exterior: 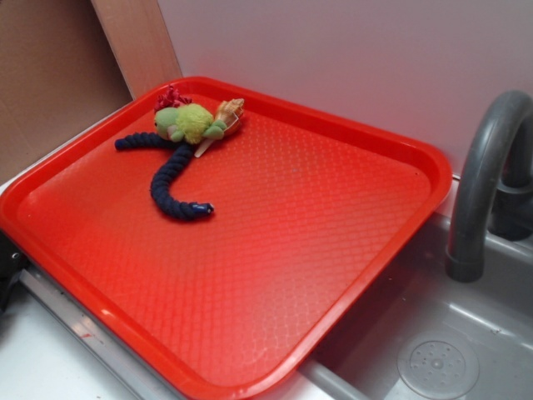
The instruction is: Grab the green animal.
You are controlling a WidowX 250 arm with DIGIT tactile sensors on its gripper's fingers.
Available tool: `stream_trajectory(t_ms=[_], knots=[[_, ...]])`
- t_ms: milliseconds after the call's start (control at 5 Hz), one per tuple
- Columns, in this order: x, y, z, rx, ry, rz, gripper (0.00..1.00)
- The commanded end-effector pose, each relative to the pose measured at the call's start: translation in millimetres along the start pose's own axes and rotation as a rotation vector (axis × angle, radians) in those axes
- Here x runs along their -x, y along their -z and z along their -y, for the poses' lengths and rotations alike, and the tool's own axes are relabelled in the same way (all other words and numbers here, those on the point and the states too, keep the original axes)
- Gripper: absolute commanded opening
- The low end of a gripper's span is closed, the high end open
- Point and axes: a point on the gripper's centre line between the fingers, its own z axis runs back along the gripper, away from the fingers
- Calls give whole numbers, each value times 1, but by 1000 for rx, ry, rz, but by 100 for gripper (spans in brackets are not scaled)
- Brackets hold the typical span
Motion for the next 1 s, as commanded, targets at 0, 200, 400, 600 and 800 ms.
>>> stream_trajectory(t_ms=[0,200,400,600,800], knots=[[-49,37,0,-6,425,92,100],[-67,54,-3,-32,459,82,100],[-87,81,2,-46,484,45,100],[-114,111,-5,-11,461,33,100],[-135,131,-5,-13,474,11,100]])
